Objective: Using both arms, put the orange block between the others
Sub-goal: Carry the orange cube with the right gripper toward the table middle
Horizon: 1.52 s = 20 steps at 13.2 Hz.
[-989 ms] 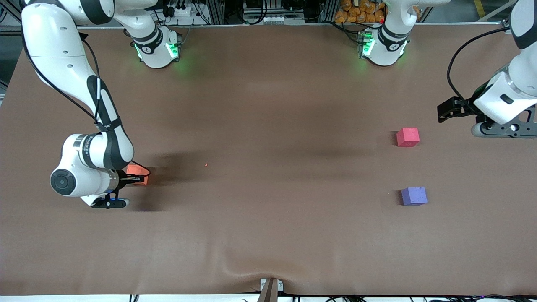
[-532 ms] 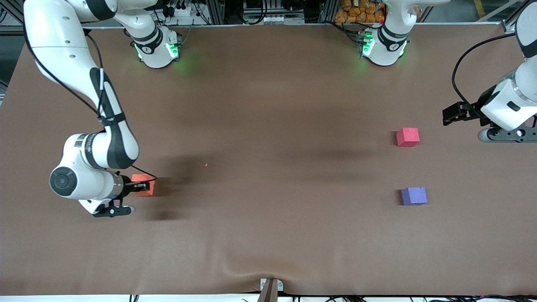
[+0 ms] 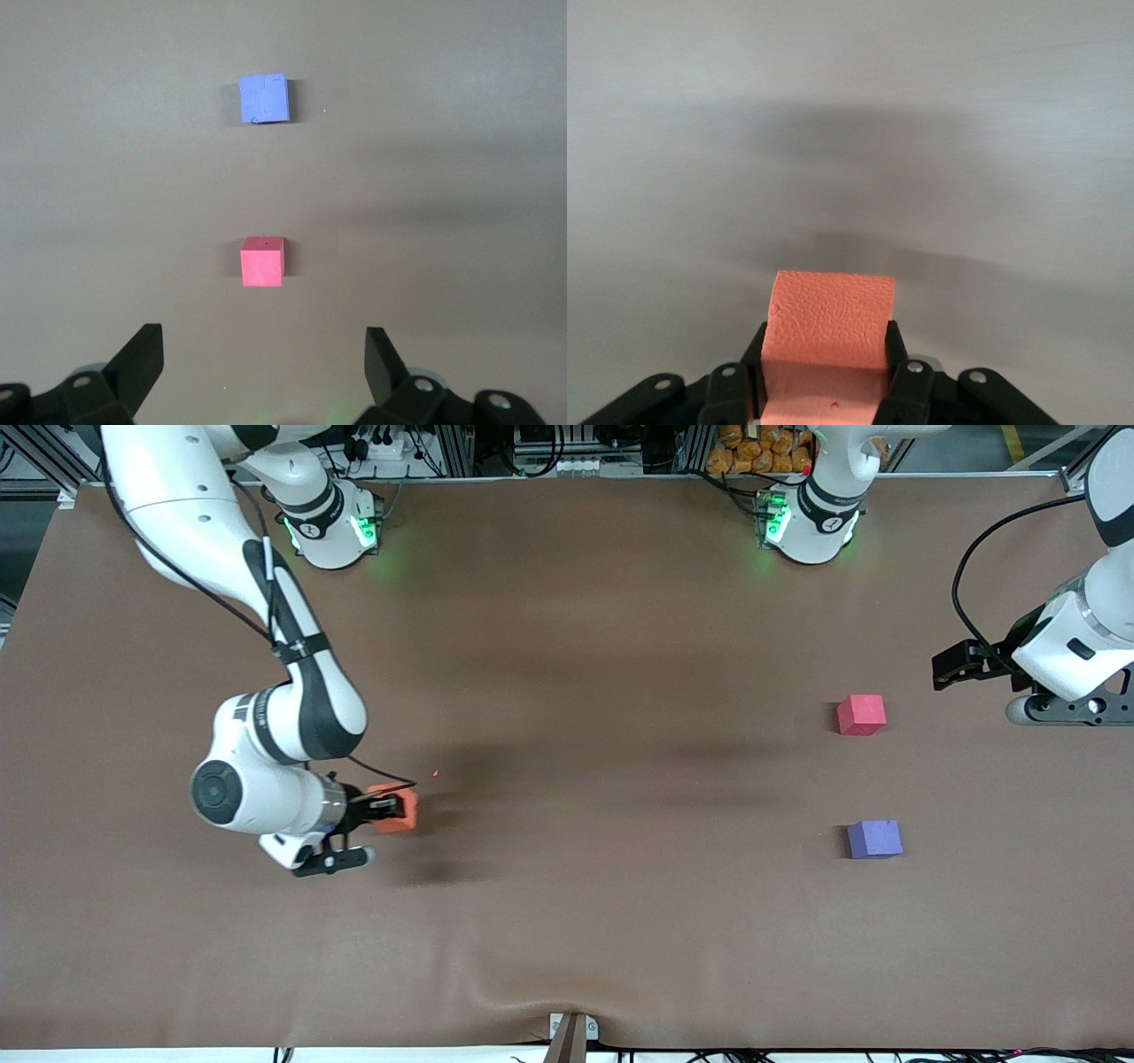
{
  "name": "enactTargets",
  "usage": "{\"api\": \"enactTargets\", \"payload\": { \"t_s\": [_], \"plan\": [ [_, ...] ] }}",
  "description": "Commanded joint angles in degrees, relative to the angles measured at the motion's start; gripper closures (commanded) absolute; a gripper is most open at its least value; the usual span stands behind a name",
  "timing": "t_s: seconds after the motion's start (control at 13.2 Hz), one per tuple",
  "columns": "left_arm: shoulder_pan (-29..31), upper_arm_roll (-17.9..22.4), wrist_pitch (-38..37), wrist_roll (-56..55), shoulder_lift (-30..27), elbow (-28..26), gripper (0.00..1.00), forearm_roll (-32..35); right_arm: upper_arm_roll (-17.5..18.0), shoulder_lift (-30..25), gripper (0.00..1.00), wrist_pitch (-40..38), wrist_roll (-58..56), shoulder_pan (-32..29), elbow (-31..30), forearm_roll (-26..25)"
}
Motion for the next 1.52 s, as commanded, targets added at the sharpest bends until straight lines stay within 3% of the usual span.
{"api": "enactTargets", "payload": {
  "t_s": [0.0,0.38,0.61,0.84,1.22,1.44],
  "plan": [
    [0.2,-0.2,-0.9,-0.5,-0.2,0.7,0.0,0.2,-0.4,-0.2,0.63,0.8,4.8,5.6,0.1,3.2],
    [-1.6,-0.5,0.2,-3.3,3.1,0.8,0.0,0.2,-0.4,1.2,0.63,8.6,23.1,15.9,0.3,3.4],
    [-4.5,-0.7,1.4,-6.1,5.1,1.1,0.0,0.2,-0.4,2.5,0.63,9.9,23.8,18.6,0.3,5.1],
    [-5.1,-0.7,3.8,-8.0,6.2,1.2,0.0,-0.2,-0.4,4.1,0.65,10.5,23.7,20.3,0.4,13.4],
    [-5.8,-0.8,6.0,-7.9,10.6,1.3,0.0,-3.1,-0.4,6.3,0.64,12.4,23.6,23.4,1.0,13.5],
    [-7.5,-0.7,7.3,-8.4,14.8,4.8,0.0,-3.3,-0.5,7.1,0.58,12.4,23.0,24.0,1.4,13.0]
  ]
}}
